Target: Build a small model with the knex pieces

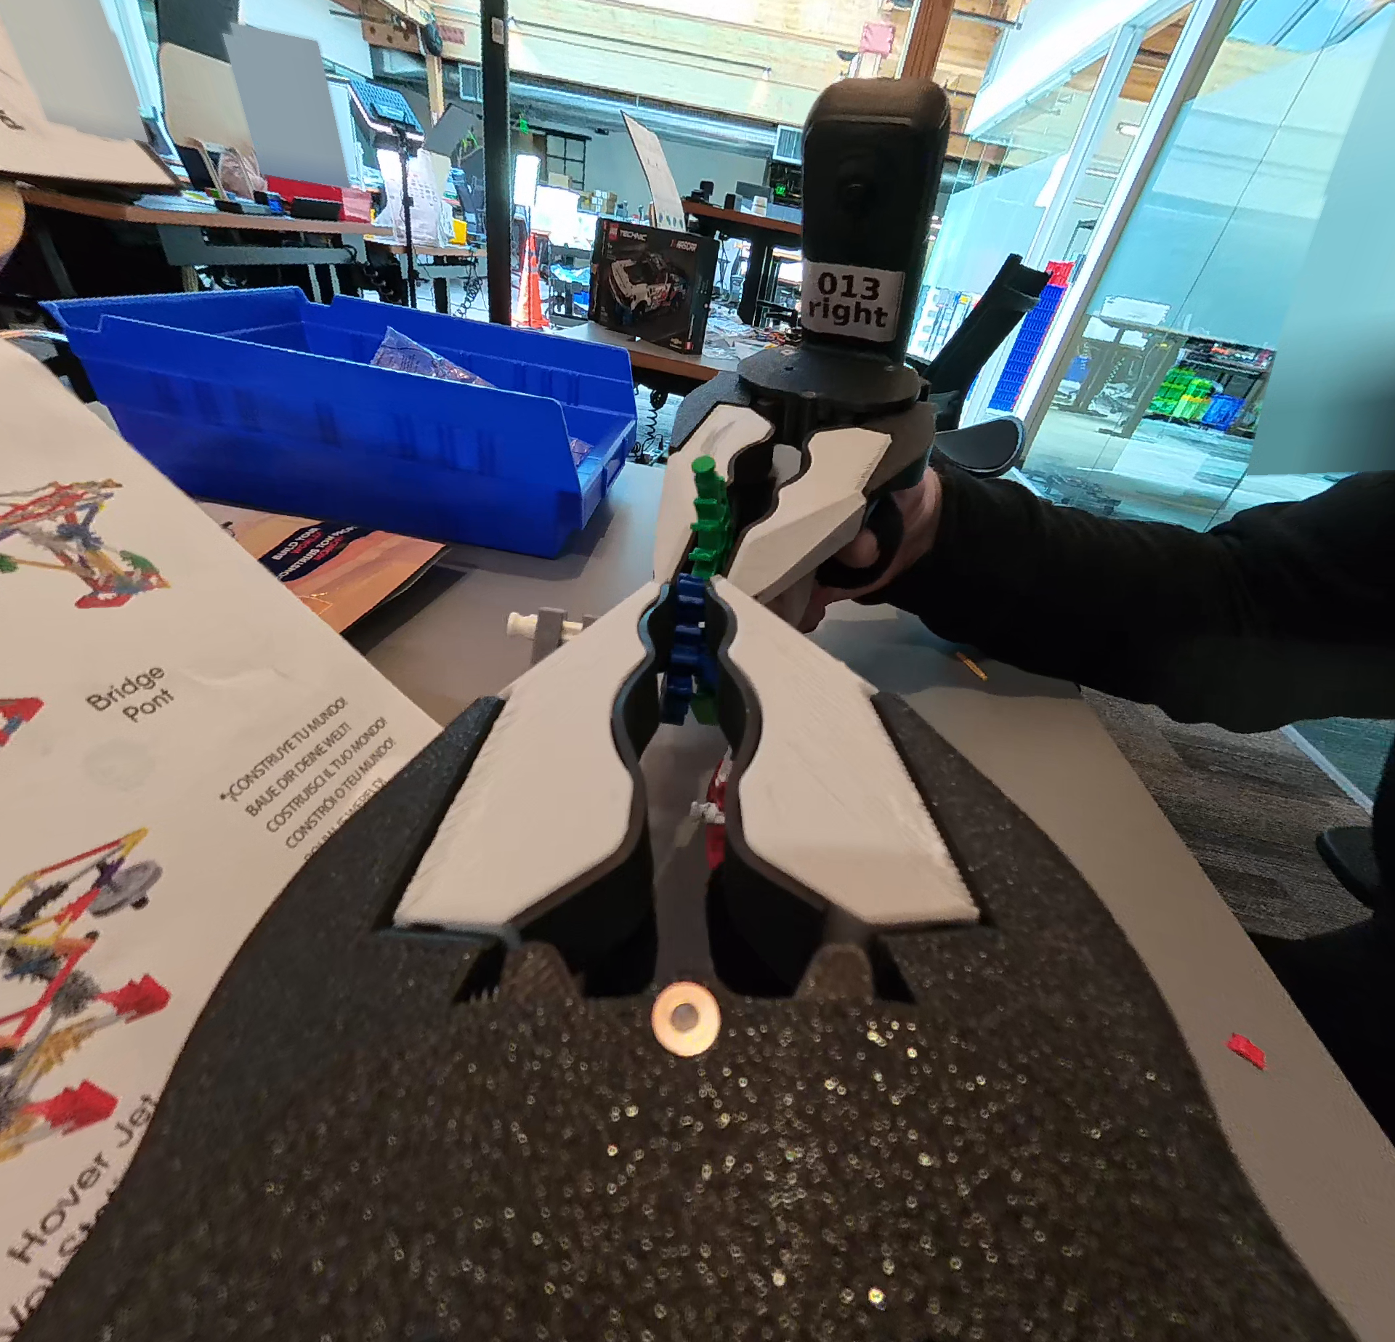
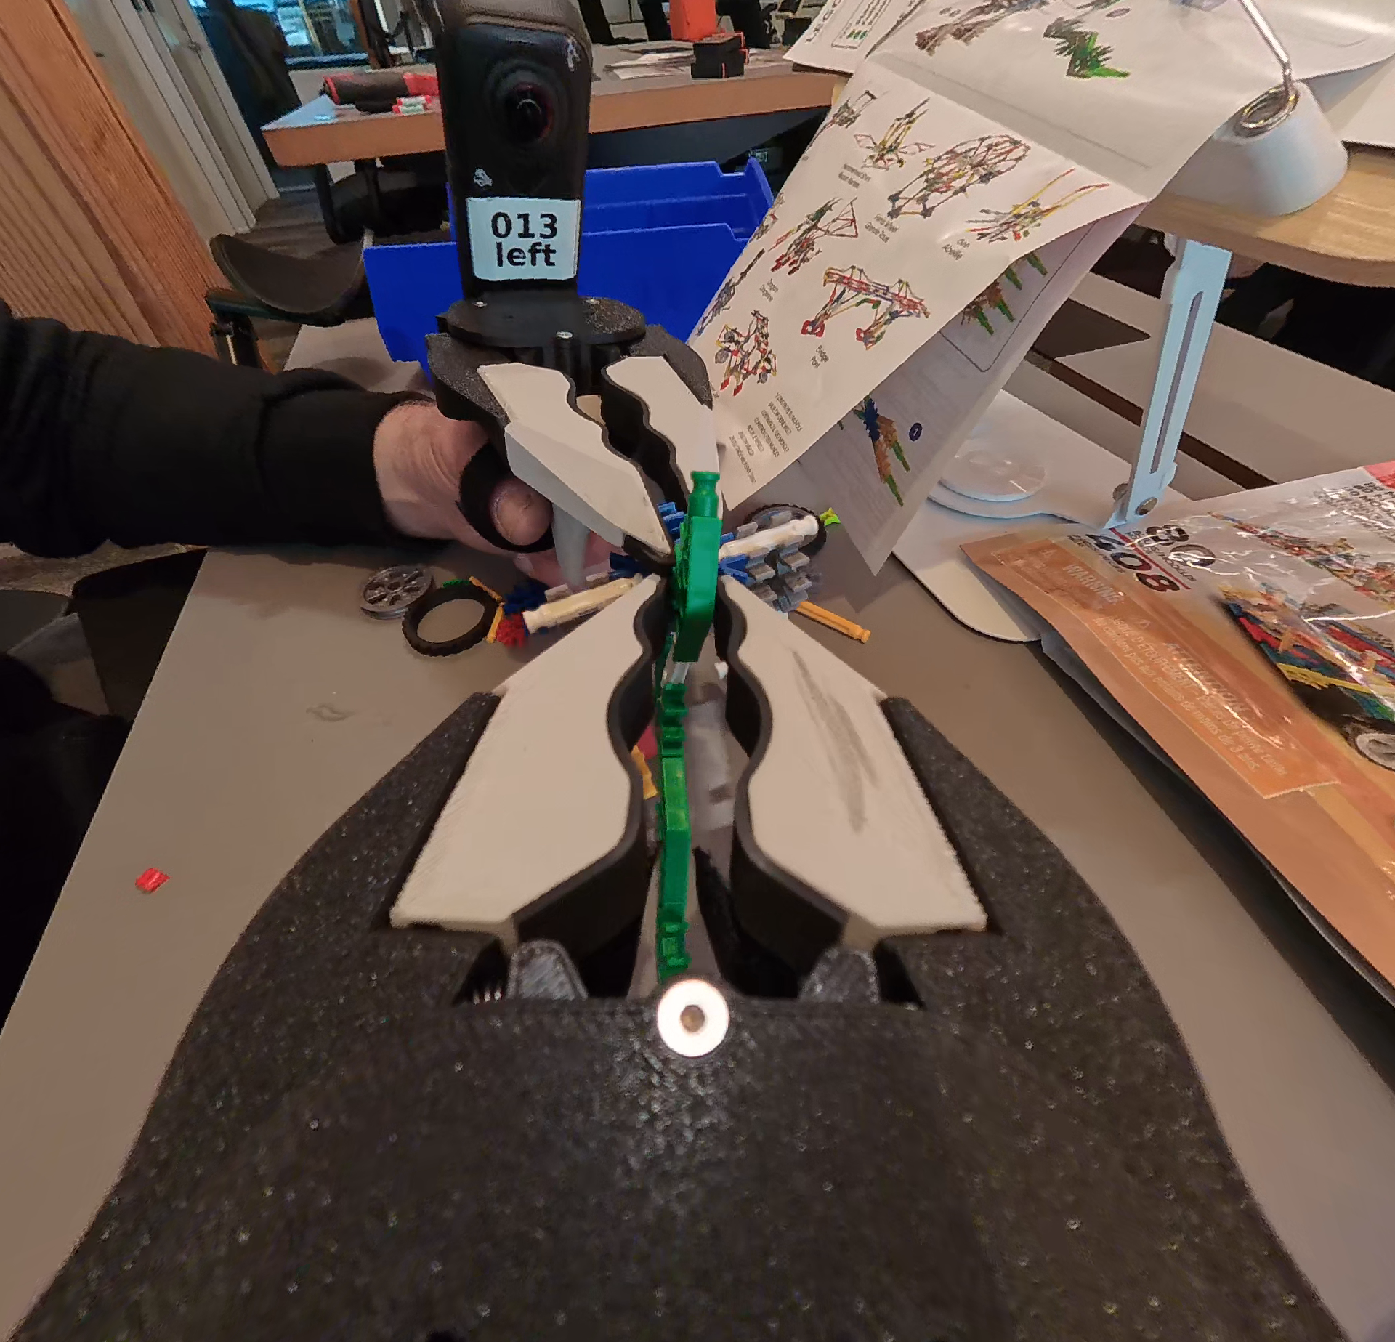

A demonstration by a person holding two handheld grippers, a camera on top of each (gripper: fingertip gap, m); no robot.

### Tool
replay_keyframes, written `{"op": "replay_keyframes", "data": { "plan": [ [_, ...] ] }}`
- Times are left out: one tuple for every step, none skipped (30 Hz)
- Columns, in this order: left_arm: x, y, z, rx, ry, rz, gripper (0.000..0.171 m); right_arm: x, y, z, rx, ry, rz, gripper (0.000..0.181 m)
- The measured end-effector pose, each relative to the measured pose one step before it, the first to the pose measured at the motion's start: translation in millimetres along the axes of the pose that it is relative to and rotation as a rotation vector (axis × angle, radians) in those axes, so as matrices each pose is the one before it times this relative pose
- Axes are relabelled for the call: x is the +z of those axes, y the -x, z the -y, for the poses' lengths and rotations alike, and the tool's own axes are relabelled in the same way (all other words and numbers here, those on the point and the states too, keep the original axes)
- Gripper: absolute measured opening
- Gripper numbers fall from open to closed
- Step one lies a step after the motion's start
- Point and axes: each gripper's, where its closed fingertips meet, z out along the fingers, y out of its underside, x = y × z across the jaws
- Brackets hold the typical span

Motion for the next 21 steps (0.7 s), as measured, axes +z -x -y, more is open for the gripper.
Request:
{"op": "replay_keyframes", "data": {
  "plan": [
    [-0.12,-1.2,0.39,0.0002,0.00052,-0.0068,0.006,-0.33,0.95,0.49,-0.0019,-0.0029,0.0086,0.01],
    [0.08,-0.9,-0.06,-0.0001,0.00099,-0.0051,0.006,-0.42,0.87,0.15,-0.0053,-0.0014,0.0062,0.01],
    [0.0,-1.11,0.13,-0.0051,-0.00123,-0.008,0.006,-0.26,0.92,0.14,-0.006,-0.002,0.0047,0.01],
    [-0.21,-1.44,0.22,-0.0077,-0.00196,-0.0128,0.006,-0.27,1.32,0.42,-0.0066,-0.0026,0.0071,0.009],
    [-0.45,-1.38,0.53,-0.0044,-0.00312,-0.0115,0.006,-0.21,1.46,0.8,-0.009,-0.0041,0.0063,0.009],
    [-0.52,-1.79,1.11,0.0006,-0.0049,-0.01,0.006,-0.16,1.85,1.08,-0.0059,-0.0061,0.0089,0.009],
    [-0.17,-1.2,0.54,0.0051,0.00039,-0.0023,0.006,-0.08,1.3,0.78,-0.0027,-0.004,0.0084,0.008],
    [0.25,-0.62,-0.52,0.012,0.00705,0.004,0.005,-0.15,0.73,-0.27,-0.002,0.0011,0.0055,0.008],
    [0.27,-0.84,-0.58,0.0078,0.00571,-0.0012,0.005,-0.23,0.69,-0.61,-0.0042,0.0036,0.0057,0.007],
    [-0.15,-1.6,0.53,-0.0008,-0.00333,-0.0096,0.005,-0.4,1.49,0.34,-0.0039,-0.0028,0.0089,0.007],
    [-0.39,-1.48,1.79,-0.006,-0.01097,-0.0098,0.005,-0.31,1.62,1.75,-0.0025,-0.0099,0.0082,0.006],
    [-0.23,-0.75,1.74,-0.0017,-0.00888,-0.0036,0.005,-0.12,0.89,1.86,-0.0039,-0.0087,0.0022,0.006],
    [0.05,-0.98,0.87,0.007,-0.00267,-0.0012,0.005,-0.32,0.75,1.16,-0.0035,-0.0042,0.0033,0.006],
    [0.22,-0.79,0.67,0.0028,-0.00268,-0.0022,0.005,-0.53,0.65,0.86,-0.0015,-0.0036,0.0044,0.006],
    [0.12,-0.74,1.12,-0.0034,-0.00573,-0.0038,0.005,-0.34,0.64,1.01,-0.0024,-0.0046,0.0019,0.006],
    [0.07,-0.61,0.48,0.0007,-0.00278,-0.0041,0.005,-0.18,0.64,0.7,0.0017,-0.0017,0.0043,0.005],
    [-0.23,-1.09,0.69,0.0001,-0.00284,-0.0069,0.005,0.03,1.01,0.66,0.0052,-0.0019,0.0074,0.005],
    [-0.3,-1.58,1.57,-0.0049,-0.00654,-0.0097,0.004,-0.07,1.55,1.52,0.003,-0.0065,0.0085,0.005],
    [0.09,-1.33,0.85,0.0026,-0.00054,-0.0047,0.004,-0.2,1.31,1.01,0.0041,-0.0033,0.0092,0.004],
    [0.29,-1.18,-0.39,0.0109,0.0064,-0.0015,0.004,-0.33,1.08,-0.1,0.0029,0.0021,0.0097,0.004],
    [0.23,-0.61,0.18,0.0081,0.0031,0.0004,0.004,-0.25,0.49,0.1,0.002,-0.0011,0.0044,0.004]
  ]
}}
